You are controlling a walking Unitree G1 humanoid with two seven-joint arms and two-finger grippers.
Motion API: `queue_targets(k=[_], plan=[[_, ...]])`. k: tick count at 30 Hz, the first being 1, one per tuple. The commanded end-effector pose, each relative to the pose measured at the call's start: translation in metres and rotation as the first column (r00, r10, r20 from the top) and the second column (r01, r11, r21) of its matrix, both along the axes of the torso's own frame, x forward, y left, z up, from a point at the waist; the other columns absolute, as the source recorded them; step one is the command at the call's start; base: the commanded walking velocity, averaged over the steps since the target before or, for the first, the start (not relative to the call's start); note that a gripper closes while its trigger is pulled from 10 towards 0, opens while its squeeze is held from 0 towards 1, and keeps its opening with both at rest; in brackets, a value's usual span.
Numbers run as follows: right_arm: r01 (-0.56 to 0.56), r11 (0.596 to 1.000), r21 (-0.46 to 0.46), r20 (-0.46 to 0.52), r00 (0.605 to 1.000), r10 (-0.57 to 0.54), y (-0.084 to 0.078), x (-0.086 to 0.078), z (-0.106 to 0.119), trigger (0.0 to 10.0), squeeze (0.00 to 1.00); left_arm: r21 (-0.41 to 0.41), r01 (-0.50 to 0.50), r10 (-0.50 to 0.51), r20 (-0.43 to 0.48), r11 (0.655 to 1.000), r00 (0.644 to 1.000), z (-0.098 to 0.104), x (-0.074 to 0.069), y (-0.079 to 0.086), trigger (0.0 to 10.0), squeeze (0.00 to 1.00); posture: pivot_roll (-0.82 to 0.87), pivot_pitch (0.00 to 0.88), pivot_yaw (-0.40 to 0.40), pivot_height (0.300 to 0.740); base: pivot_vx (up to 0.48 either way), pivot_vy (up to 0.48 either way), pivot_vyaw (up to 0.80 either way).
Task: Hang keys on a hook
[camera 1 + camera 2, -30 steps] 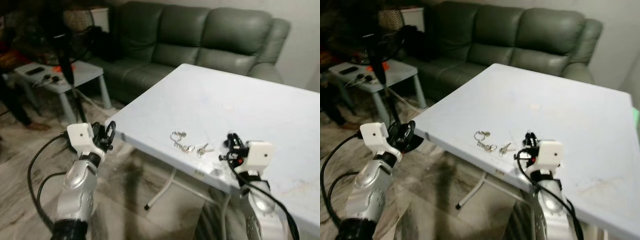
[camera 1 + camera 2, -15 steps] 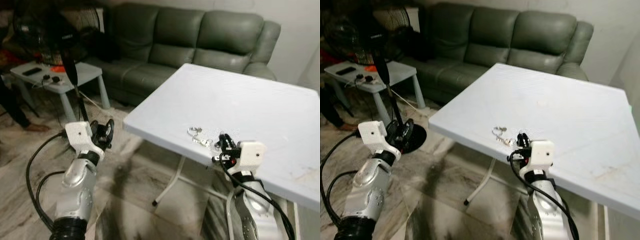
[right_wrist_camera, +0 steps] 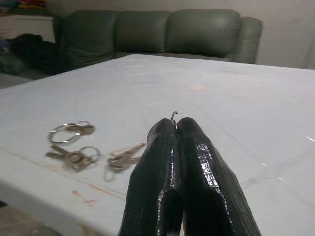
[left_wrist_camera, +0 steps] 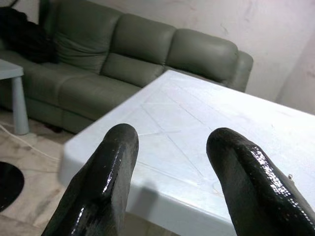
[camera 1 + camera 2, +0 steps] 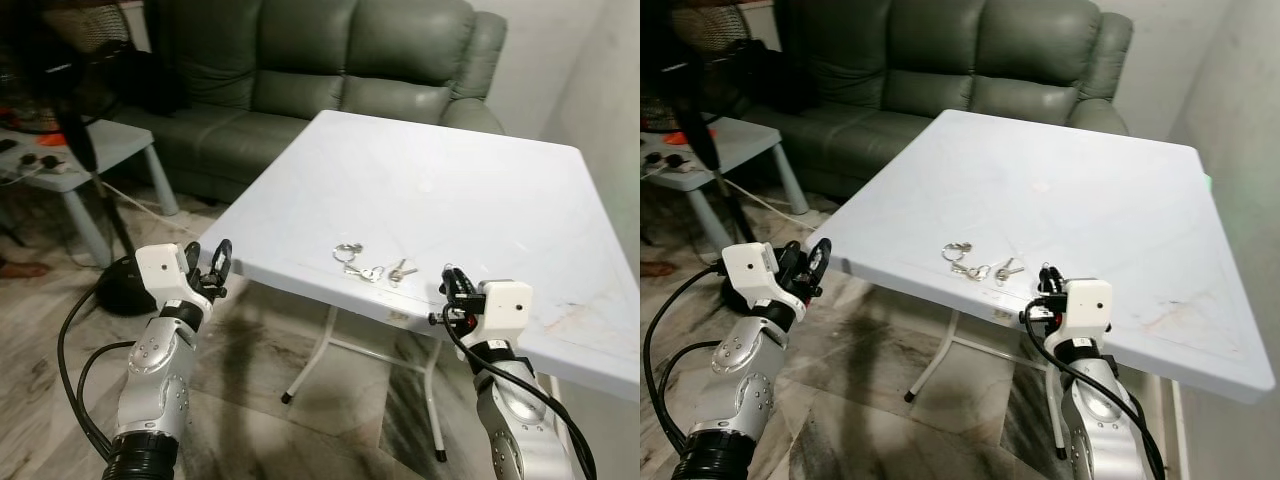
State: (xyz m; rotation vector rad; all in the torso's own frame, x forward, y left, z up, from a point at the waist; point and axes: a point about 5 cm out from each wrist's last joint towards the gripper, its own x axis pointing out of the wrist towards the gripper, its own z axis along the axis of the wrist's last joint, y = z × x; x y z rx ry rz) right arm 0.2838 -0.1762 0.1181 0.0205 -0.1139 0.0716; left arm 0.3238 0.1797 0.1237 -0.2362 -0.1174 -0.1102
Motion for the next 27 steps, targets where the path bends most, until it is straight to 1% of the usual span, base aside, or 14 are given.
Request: queue_targets(k=[1, 4, 7, 12, 14, 17, 21, 27], plan=[[-0.011, 1.0, 0.0, 0.009, 1.0, 0.011, 0.0016, 0.0046, 0.0049, 10.0, 0.0, 0.025, -0.002, 0.002, 0.002, 1.0, 1.0, 0.0016, 0.002, -0.0003, 10.0, 0.0, 0.03, 0.0, 0.0, 0.74, 0.0, 0.0, -0.72], [-0.006, 1.0, -0.003, 0.017, 1.0, 0.006, 0.0023, 0.0067, 0.0063, 10.0, 0.0, 0.021, -0.014, 0.014, -0.005, 1.0, 1.0, 0.0011, 0.0029, 0.0004, 10.0, 0.0, 0.03, 0.0, 0.004, 0.74, 0.0, 0.0, -0.72], [-0.002, 1.0, -0.001, 0.021, 1.0, 0.002, 0.0024, 0.0076, 0.007, 10.0, 0.0, 0.014, -0.004, 0.005, -0.015, 1.0, 1.0, 0.0005, 0.0034, -0.0006, 10.0, 0.0, 0.03, 0.0, 0.007, 0.74, 0.0, 0.0, -0.72], [0.003, 1.0, 0.006, 0.02, 1.0, -0.003, 0.0029, 0.009, 0.0074, 10.0, 0.0, 0.031, 0.012, -0.012, -0.009, 0.999, 1.0, 0.001, 0.0035, -0.0029, 10.0, 0.0, 0.03, 0.0, 0.01, 0.74, 0.0, 0.0, -0.69], [0.007, 1.0, 0.008, 0.023, 1.0, -0.007, 0.0026, 0.0097, 0.0077, 10.0, 0.0, 0.018, 0.016, -0.015, -0.015, 1.0, 1.0, 0.0004, 0.004, -0.0032, 10.0, 0.0, 0.03, 0.0, 0.012, 0.74, 0.0, 0.0, -0.68], [0.01, 1.0, 0.008, 0.028, 1.0, -0.01, 0.0022, 0.0112, 0.0089, 10.0, 0.0, 0.022, 0.022, -0.022, -0.012, 1.0, 1.0, 0.0013, 0.005, -0.0037, 10.0, 0.0, 0.03, 0.0, 0.012, 0.74, 0.0, 0.0, -0.68], [0.006, 1.0, 0.0, 0.032, 0.999, -0.006, 0.0024, 0.0121, 0.0097, 10.0, 0.0, 0.0, 0.023, -0.023, -0.011, 1.0, 1.0, 0.003, 0.0059, -0.0037, 10.0, 0.0, 0.03, 0.0, 0.01, 0.74, 0.0, 0.0, -0.68], [0.005, 1.0, -0.003, 0.031, 1.0, -0.005, 0.0026, 0.0137, 0.0105, 10.0, 0.0, -0.001, 0.009, -0.009, -0.008, 1.0, 1.0, 0.0031, 0.0058, -0.0016, 10.0, 0.0, 0.03, 0.0, 0.008, 0.74, 0.0, 0.0, -0.68]])
